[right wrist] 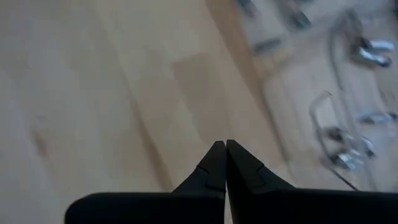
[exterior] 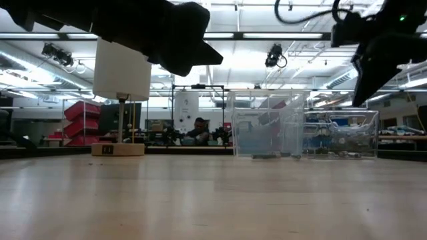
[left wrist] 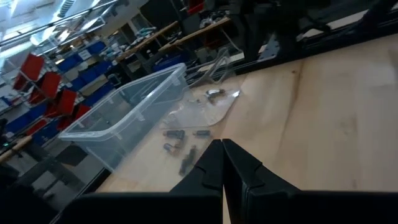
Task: Sort batteries
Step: Return to Home Position
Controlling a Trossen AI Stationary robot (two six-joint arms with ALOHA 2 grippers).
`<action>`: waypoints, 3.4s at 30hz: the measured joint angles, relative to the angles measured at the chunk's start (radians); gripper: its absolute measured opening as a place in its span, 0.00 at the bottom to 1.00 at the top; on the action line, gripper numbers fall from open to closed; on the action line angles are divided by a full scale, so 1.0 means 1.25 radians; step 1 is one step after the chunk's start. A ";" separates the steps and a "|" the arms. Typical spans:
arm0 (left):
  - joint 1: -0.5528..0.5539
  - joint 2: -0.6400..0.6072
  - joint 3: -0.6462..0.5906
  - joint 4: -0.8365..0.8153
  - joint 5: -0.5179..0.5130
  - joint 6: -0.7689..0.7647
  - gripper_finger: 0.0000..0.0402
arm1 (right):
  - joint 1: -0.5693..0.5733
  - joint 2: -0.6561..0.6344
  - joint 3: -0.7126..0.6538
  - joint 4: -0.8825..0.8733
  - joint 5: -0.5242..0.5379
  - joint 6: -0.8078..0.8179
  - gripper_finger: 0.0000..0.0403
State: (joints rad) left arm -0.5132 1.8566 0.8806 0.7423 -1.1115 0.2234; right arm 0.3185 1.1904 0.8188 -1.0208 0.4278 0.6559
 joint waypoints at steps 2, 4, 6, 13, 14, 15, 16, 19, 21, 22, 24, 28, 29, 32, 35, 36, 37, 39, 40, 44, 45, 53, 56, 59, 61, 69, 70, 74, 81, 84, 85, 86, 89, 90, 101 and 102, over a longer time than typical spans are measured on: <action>-0.005 0.000 0.000 0.001 0.010 -0.004 0.00 | 0.036 0.000 0.000 0.031 0.010 0.016 0.00; -0.010 0.000 0.000 0.007 0.041 -0.005 0.00 | 0.069 0.000 0.000 0.073 0.021 0.023 0.00; -0.014 0.000 0.000 0.018 0.100 -0.003 0.00 | 0.102 0.000 0.000 0.135 0.034 0.015 0.00; 0.025 0.001 0.000 0.199 0.372 0.144 0.00 | 0.137 0.002 0.000 0.510 0.084 -0.225 0.00; 0.035 0.001 0.000 0.220 0.406 0.190 0.00 | 0.132 0.002 0.000 0.561 0.084 -0.275 0.00; 0.047 0.001 0.000 0.233 0.437 0.232 0.00 | 0.128 0.002 0.000 0.611 0.084 -0.323 0.00; 0.060 0.000 0.000 0.247 0.466 0.259 0.00 | 0.121 0.002 0.000 0.660 0.083 -0.375 0.00; 0.127 -0.027 0.000 0.239 0.586 0.257 0.00 | 0.091 0.002 0.000 0.807 0.026 -0.517 0.00; 0.180 -0.045 0.001 0.217 0.676 0.237 0.00 | 0.060 0.002 0.001 0.876 -0.051 -0.583 0.00; 0.204 -0.054 0.001 0.196 0.716 0.225 0.00 | 0.043 0.002 0.001 0.902 -0.086 -0.605 0.00; 0.248 -0.072 0.001 0.151 0.807 0.202 0.00 | 0.007 0.002 0.001 0.938 -0.137 -0.642 0.00; 0.320 -0.136 0.000 0.034 0.907 0.190 0.00 | -0.068 -0.002 0.001 0.979 -0.231 -0.701 0.00; 0.334 -0.158 -0.003 -0.001 0.930 0.189 0.00 | -0.083 -0.008 0.000 0.978 -0.250 -0.713 0.00; 0.367 -0.239 -0.033 -0.093 1.018 0.178 0.00 | -0.124 -0.035 0.000 0.963 -0.282 -0.735 0.00; 0.386 -0.336 -0.101 -0.145 1.049 0.154 0.00 | -0.141 -0.073 0.000 0.918 -0.293 -0.756 0.00; 0.389 -0.369 -0.132 -0.151 1.047 0.151 0.00 | -0.143 -0.087 0.000 0.899 -0.295 -0.762 0.00; 0.390 -0.403 -0.164 -0.148 1.039 0.147 0.00 | -0.143 -0.102 0.000 0.883 -0.296 -0.766 0.00; 0.388 -0.473 -0.230 -0.123 1.009 0.123 0.00 | -0.143 -0.133 0.000 0.854 -0.296 -0.775 0.00; 0.385 -0.502 -0.260 -0.094 0.997 0.103 0.00 | -0.142 -0.146 0.000 0.842 -0.296 -0.777 0.00; 0.369 -0.585 -0.375 0.012 0.962 0.066 0.00 | -0.142 -0.201 -0.026 0.835 -0.296 -0.779 0.00; 0.363 -0.602 -0.399 0.023 0.950 0.066 0.00 | -0.142 -0.214 -0.036 0.840 -0.296 -0.779 0.00; 0.352 -0.704 -0.499 0.031 0.884 0.065 0.00 | -0.142 -0.339 -0.163 0.882 -0.291 -0.721 0.00; 0.353 -0.735 -0.528 0.036 0.888 0.063 0.00 | -0.142 -0.379 -0.205 0.879 -0.276 -0.707 0.00; 0.353 -0.767 -0.562 0.039 0.889 0.042 0.00 | -0.142 -0.423 -0.241 0.880 -0.275 -0.695 0.00; 0.353 -0.794 -0.588 0.038 0.882 0.020 0.00 | -0.142 -0.451 -0.255 0.885 -0.275 -0.690 0.00; 0.351 -0.954 -0.614 -0.004 0.863 -0.018 0.00 | -0.141 -0.590 -0.289 0.862 -0.274 -0.687 0.00; 0.351 -0.976 -0.611 -0.028 0.863 -0.017 0.00 | -0.141 -0.606 -0.295 0.853 -0.274 -0.686 0.00; 0.351 -1.055 -0.610 -0.127 0.848 -0.017 0.00 | -0.141 -0.651 -0.317 0.827 -0.274 -0.686 0.00; 0.351 -1.187 -0.610 -0.255 0.847 -0.015 0.00 | -0.141 -0.718 -0.354 0.813 -0.273 -0.689 0.00; 0.351 -1.244 -0.610 -0.317 0.846 -0.013 0.00 | -0.141 -0.756 -0.369 0.804 -0.272 -0.692 0.00; 0.351 -1.261 -0.610 -0.332 0.846 -0.014 0.00 | -0.141 -0.770 -0.372 0.799 -0.272 -0.693 0.00; 0.351 -1.277 -0.610 -0.348 0.846 -0.014 0.00 | -0.141 -0.784 -0.375 0.795 -0.272 -0.693 0.00; 0.351 -1.320 -0.609 -0.397 0.846 -0.008 0.00 | -0.142 -0.824 -0.376 0.766 -0.271 -0.695 0.00; 0.351 -1.335 -0.609 -0.415 0.844 0.001 0.00 | -0.143 -0.838 -0.376 0.756 -0.269 -0.695 0.00; 0.351 -1.451 -0.653 -0.478 0.927 -0.018 0.00 | -0.143 -0.950 -0.376 0.652 -0.238 -0.714 0.00; 0.352 -1.459 -0.665 -0.471 0.923 -0.017 0.00 | -0.143 -0.951 -0.376 0.653 -0.230 -0.716 0.00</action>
State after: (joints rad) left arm -0.0731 0.0323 0.0497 0.1530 0.0420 0.2016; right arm 0.1396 0.0013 0.3491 -0.2043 0.1403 -0.2392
